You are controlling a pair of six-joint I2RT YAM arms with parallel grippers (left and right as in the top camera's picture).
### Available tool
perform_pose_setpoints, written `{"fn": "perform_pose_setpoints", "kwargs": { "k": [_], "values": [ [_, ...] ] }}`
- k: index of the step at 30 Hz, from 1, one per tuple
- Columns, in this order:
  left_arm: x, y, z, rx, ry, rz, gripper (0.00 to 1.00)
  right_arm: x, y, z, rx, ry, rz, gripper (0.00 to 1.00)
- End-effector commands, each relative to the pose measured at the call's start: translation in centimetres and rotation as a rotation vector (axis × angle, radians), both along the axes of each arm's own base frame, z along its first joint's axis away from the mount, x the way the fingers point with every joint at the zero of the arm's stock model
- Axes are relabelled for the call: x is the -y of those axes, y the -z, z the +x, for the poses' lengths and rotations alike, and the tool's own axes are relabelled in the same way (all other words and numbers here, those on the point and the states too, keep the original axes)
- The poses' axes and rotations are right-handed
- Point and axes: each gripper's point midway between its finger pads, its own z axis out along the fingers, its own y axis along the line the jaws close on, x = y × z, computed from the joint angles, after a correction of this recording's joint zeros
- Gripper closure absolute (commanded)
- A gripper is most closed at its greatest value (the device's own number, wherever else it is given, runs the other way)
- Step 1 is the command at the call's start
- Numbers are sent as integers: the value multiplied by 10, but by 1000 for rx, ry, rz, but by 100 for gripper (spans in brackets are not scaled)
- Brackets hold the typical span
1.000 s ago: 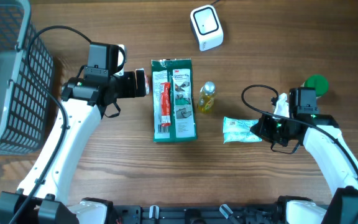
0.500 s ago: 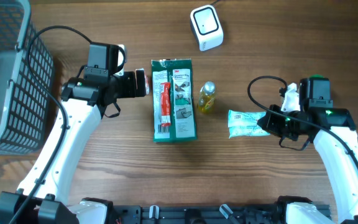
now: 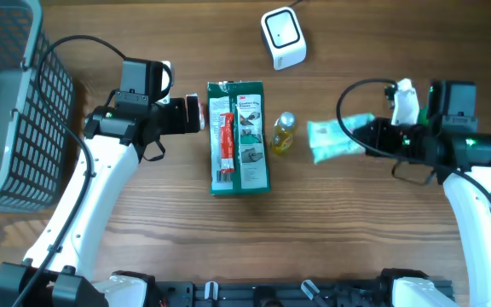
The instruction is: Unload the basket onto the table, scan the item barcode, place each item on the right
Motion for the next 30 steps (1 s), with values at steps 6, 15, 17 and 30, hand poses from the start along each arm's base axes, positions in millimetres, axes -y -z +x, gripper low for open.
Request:
{"fn": "perform_pose_setpoints", "kwargs": {
  "k": [6, 15, 17, 30],
  "values": [
    [-2, -6, 3, 18, -4, 7, 0, 17, -96, 51, 298, 40, -129, 96],
    [-2, -6, 2, 18, -3, 7, 0, -33, -170, 181, 626, -32, -710, 96],
    [-2, -6, 3, 18, -4, 7, 0, -51, -154, 209, 678, -84, -847, 96],
    [-2, -6, 3, 18, -4, 7, 0, -110, -26, 305, 745, -169, -1444, 96]
  ]
}}
